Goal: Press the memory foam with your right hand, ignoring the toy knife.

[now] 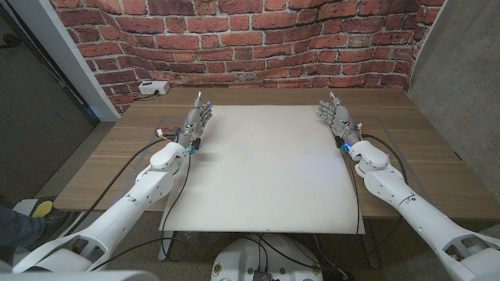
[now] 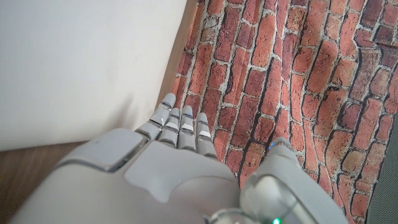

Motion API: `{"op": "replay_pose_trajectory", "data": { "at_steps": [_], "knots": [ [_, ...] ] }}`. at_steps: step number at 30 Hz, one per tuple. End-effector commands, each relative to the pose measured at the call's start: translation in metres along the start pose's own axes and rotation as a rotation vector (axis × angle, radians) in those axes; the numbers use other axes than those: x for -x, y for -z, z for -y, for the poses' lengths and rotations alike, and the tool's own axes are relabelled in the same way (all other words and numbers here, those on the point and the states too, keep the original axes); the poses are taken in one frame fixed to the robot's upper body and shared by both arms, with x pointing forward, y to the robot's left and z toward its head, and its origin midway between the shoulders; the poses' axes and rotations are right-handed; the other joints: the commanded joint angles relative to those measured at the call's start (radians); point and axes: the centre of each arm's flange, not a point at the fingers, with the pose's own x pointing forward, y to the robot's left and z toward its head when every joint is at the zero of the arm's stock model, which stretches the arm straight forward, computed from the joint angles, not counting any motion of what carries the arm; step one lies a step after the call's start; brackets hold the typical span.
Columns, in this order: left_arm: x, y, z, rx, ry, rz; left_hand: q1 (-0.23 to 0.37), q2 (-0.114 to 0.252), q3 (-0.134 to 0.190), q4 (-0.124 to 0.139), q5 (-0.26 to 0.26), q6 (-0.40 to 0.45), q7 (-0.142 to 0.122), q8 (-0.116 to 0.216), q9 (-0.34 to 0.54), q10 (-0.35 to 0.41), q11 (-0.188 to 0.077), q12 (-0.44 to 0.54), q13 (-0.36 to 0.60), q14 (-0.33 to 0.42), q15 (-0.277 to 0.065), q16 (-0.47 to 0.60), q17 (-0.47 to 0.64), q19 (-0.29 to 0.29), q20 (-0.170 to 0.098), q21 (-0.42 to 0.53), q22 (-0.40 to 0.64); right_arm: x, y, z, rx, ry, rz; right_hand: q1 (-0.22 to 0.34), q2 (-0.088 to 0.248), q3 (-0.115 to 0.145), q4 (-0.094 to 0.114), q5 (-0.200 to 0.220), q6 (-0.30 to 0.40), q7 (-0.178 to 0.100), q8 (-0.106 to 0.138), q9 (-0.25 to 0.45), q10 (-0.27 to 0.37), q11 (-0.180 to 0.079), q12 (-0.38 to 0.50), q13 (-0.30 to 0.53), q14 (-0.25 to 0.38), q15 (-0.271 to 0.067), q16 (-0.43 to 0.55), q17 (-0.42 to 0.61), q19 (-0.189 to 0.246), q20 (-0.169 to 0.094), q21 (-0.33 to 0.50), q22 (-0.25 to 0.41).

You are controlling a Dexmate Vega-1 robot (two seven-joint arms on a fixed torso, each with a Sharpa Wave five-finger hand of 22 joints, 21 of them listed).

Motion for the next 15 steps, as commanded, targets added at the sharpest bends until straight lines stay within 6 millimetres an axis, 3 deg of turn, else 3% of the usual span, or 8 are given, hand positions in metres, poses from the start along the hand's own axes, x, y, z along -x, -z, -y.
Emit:
{"op": "replay_pose_trajectory", "data": {
  "at_steps": [1,6,15],
  "knots": [
    [0.015,-0.015,0.002,-0.001,0.033,0.030,0.011,0.010,0.005,0.005,0.006,0.004,0.010,0.007,0.001,0.013,-0.003,0.009,0.005,0.003,0.008,0.005,0.002,0.001,0.001,0.005,0.005,0.015,-0.008,-0.010,0.033,-0.033,0.053,0.003,-0.004,0.002,-0.001,0.004,0.014,0.021,0.007,0.003,0.017,-0.001,0.010,0.002,0.010,0.001,0.008,0.002,0.020,-0.003,0.005,0.005],
    [0.022,-0.022,0.003,0.000,0.044,0.089,0.017,0.015,0.006,0.002,0.006,0.012,0.016,0.008,0.001,0.018,-0.004,0.009,0.005,0.010,0.008,0.005,0.001,0.011,-0.015,0.005,0.005,0.027,-0.016,-0.017,0.087,-0.038,0.083,0.000,-0.008,-0.002,-0.002,0.005,0.015,-0.001,0.005,0.003,0.028,-0.013,0.012,0.002,0.026,-0.011,0.010,0.002,0.033,-0.005,0.001,0.005],
    [0.030,-0.026,-0.001,-0.017,0.047,0.113,0.023,0.018,0.006,-0.002,0.006,0.023,0.019,0.009,0.001,0.033,-0.002,0.013,0.005,0.025,0.005,0.008,0.001,0.022,-0.019,0.005,0.004,0.041,-0.022,-0.029,0.132,-0.037,0.103,-0.002,-0.009,-0.003,-0.002,0.005,0.018,-0.003,0.005,0.003,0.033,-0.018,0.011,0.002,0.031,-0.017,0.009,0.001,0.041,-0.008,-0.004,0.005]
  ]
}}
